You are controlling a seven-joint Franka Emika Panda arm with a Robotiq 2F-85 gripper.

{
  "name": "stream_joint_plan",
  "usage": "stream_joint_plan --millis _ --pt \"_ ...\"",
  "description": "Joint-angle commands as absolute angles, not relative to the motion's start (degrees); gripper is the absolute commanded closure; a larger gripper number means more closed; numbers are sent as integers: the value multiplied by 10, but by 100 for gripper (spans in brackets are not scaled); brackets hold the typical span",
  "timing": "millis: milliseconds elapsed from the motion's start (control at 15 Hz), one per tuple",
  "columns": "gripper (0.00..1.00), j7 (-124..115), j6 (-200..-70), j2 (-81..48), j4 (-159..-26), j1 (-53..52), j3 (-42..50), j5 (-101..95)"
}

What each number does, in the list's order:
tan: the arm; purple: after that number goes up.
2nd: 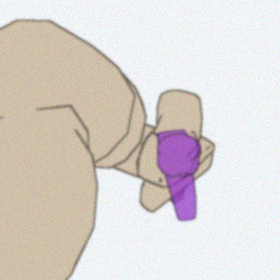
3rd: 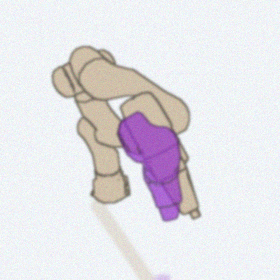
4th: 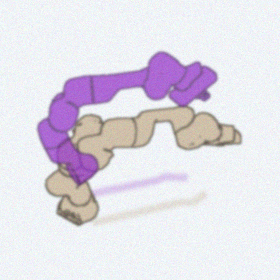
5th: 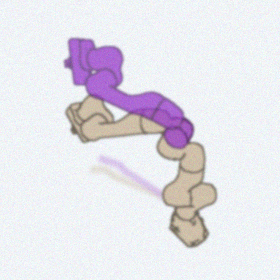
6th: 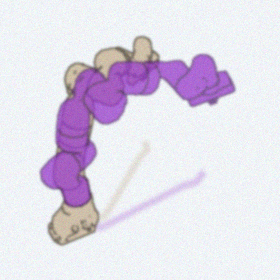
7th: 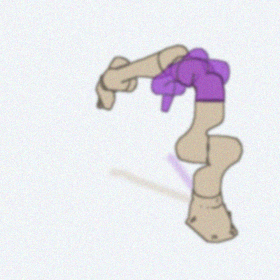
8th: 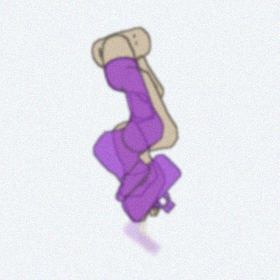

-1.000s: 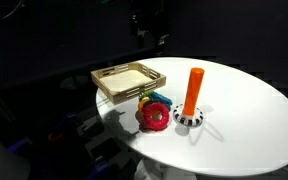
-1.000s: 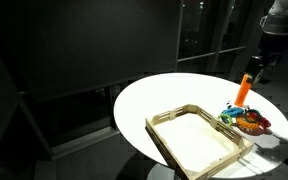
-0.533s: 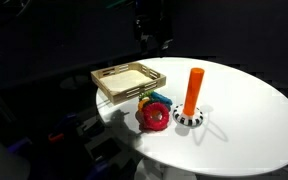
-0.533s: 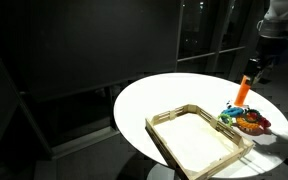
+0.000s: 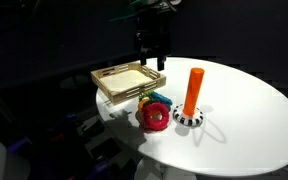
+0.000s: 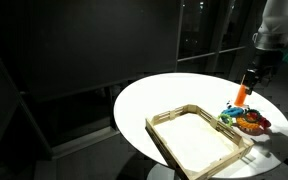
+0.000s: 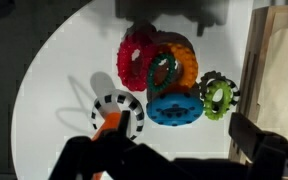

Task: Put the green ring in the box

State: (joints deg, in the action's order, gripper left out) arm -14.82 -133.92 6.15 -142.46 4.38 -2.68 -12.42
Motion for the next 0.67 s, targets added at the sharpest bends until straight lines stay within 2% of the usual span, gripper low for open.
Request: stream_joint_plan --millis 0,600 --pt "0 -182 -1336 67 -1441 46 -13 -157" --pt "0 -216 -1400 55 -1504 62 21 -182"
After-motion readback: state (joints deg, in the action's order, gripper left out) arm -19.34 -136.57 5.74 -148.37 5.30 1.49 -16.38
